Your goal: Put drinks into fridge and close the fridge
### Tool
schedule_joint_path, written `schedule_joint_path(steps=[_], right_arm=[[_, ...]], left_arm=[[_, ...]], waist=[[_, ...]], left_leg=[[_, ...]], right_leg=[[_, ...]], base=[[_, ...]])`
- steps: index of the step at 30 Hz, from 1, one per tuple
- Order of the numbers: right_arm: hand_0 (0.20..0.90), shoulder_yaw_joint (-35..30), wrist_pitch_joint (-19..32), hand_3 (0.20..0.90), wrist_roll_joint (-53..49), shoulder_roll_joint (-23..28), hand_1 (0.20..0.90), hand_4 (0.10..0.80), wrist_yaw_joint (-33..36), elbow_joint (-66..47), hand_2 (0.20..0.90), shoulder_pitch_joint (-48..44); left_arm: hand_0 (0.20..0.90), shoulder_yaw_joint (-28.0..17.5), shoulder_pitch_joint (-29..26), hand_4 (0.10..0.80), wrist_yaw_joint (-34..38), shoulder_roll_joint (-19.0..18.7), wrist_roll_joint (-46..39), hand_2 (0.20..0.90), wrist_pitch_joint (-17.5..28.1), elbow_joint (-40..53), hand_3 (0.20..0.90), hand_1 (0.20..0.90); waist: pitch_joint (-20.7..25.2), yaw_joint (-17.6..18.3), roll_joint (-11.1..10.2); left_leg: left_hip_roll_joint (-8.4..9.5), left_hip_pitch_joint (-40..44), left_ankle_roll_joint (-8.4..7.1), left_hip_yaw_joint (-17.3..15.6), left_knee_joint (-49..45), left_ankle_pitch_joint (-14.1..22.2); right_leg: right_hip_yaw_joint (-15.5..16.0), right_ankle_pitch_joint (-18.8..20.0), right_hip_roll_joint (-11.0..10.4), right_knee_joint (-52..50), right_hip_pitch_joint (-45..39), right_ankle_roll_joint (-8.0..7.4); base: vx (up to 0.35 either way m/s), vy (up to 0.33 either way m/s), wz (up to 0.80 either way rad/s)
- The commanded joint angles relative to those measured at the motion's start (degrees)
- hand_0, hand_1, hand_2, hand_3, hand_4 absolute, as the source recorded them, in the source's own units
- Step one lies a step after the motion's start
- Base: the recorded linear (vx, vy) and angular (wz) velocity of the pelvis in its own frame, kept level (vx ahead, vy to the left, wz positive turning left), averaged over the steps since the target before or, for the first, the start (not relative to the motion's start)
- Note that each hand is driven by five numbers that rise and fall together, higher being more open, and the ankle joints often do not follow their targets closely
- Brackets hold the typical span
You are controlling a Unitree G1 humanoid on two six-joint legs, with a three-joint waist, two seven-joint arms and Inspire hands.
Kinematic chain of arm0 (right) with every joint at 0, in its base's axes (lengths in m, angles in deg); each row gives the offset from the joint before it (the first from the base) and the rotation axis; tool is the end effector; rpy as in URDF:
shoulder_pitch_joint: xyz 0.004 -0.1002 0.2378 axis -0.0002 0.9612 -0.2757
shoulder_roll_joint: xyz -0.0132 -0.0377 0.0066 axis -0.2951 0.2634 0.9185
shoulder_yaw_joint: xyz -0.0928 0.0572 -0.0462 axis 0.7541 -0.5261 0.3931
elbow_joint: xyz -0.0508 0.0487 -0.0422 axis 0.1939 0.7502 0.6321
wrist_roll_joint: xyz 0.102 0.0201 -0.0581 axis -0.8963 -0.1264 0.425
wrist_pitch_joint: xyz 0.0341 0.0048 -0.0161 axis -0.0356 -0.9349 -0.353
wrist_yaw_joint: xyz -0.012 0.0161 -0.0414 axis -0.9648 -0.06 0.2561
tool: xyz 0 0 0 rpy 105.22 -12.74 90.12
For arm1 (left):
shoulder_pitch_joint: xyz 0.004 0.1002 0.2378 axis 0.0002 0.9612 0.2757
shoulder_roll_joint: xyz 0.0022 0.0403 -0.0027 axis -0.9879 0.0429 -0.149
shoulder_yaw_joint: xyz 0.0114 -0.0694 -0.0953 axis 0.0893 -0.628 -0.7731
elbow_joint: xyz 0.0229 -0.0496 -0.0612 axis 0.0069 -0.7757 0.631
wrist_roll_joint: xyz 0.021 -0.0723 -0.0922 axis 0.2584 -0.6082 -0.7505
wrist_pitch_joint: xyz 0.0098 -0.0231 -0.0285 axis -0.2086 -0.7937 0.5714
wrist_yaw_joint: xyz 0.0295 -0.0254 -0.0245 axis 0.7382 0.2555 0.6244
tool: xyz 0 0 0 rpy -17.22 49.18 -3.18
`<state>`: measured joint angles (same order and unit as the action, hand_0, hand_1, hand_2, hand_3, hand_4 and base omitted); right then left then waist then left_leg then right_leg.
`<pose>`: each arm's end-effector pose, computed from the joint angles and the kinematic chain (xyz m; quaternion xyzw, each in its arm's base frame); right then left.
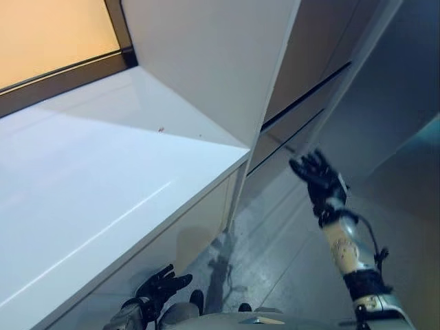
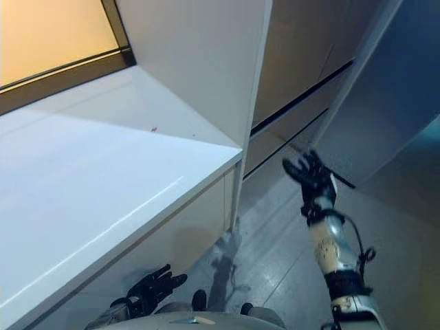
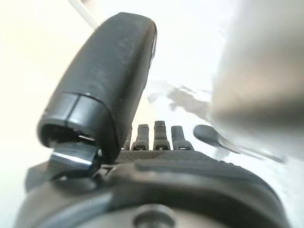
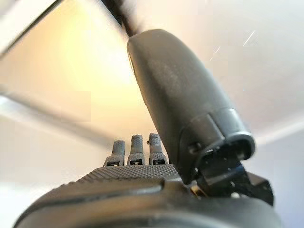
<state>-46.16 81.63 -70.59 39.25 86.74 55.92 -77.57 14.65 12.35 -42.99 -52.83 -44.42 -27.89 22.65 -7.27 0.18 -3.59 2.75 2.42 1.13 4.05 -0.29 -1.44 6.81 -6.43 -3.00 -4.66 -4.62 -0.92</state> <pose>0.2174 -0.2368 -0.0386 0.2585 0.1685 -0.1667 0.9365 0.0948 0.2271 -0.1371 -0.1516 0.4919 0.0686 0.8546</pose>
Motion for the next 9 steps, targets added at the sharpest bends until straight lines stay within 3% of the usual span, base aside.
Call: schedule_joint_path(steps=[1, 9], right_arm=[[0.9, 0.25, 0.94, 0.9, 1.98, 0.61, 0.9, 0.8, -2.67, 0.34, 0.9, -0.92], [0.9, 1.86, -7.59, 0.9, 13.83, -0.82, 0.9, 0.8, -8.14, 28.0, 0.9, 0.13]], left_arm=[[0.9, -0.94, -0.29, 0.8, 0.61, 0.03, -1.21, 0.9, 1.86, -0.76, 0.9, 0.9], [0.9, -1.26, -1.31, 0.8, -0.37, -0.24, 2.83, 0.9, 2.24, -6.67, 0.9, 0.9]], waist=[[2.53, -0.03, 1.49], [2.9, -1.16, 1.24]], left_leg=[[-0.3, 2.21, 1.07, -6.97, 0.04, 4.68], [-0.37, 3.38, 1.2, -6.98, -0.92, 5.47]], right_leg=[[-1.37, 5.56, 1.13, 2.62, 1.67, -1.46], [0.25, 4.47, 1.7, 2.67, -0.44, -0.56]], base=[[-0.064, -0.043, -0.1], [-0.018, -0.019, -0.04]])
